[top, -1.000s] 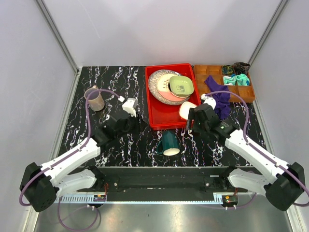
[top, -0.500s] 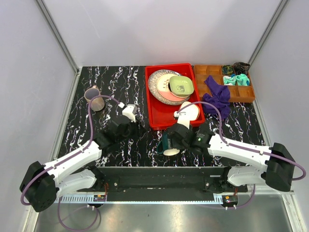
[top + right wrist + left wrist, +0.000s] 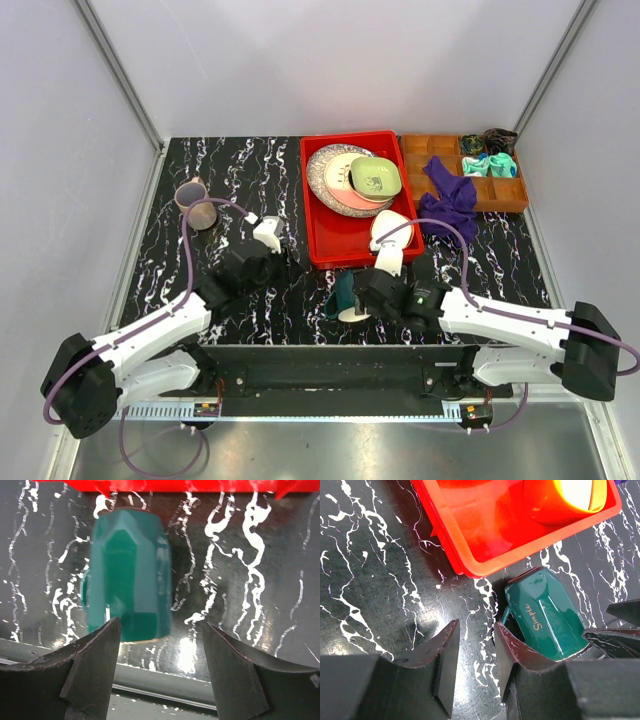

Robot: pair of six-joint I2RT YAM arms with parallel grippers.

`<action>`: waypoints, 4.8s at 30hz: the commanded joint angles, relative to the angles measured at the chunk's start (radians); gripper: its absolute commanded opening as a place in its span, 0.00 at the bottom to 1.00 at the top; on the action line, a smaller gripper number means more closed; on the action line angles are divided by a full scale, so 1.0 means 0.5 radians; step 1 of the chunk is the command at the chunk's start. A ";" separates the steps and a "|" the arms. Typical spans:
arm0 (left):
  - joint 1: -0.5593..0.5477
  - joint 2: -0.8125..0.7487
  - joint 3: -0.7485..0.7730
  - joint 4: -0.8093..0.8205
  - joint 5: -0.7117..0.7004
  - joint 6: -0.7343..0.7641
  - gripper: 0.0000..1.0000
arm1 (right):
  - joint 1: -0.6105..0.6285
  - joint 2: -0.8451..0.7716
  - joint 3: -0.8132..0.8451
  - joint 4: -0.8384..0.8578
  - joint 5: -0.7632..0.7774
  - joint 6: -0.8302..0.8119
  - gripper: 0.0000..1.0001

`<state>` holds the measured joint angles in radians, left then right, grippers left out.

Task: Place the mixed dishes into the plastic bin
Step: Pick up the cup at the center of the board.

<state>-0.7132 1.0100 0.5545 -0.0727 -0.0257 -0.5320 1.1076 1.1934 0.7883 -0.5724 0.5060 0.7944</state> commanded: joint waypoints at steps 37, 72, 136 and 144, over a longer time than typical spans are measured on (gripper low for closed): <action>-0.037 0.152 -0.044 0.274 0.104 -0.059 0.35 | 0.258 -0.098 -0.270 0.037 0.154 0.326 0.75; -0.037 0.186 -0.072 0.293 0.137 -0.077 0.33 | 0.261 0.074 -0.463 0.850 0.731 -0.064 0.82; -0.037 0.235 -0.124 0.375 0.168 -0.111 0.32 | 0.258 -0.390 -0.301 0.777 0.541 -0.515 0.00; -0.037 0.217 -0.124 0.354 0.156 -0.099 0.32 | 0.254 -0.524 -0.153 0.501 0.396 -0.491 0.00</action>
<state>-0.7265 1.1240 0.4965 0.0559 0.0494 -0.5785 1.2354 1.0073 0.6083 -0.3168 0.7036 0.5316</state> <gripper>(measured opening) 0.321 0.020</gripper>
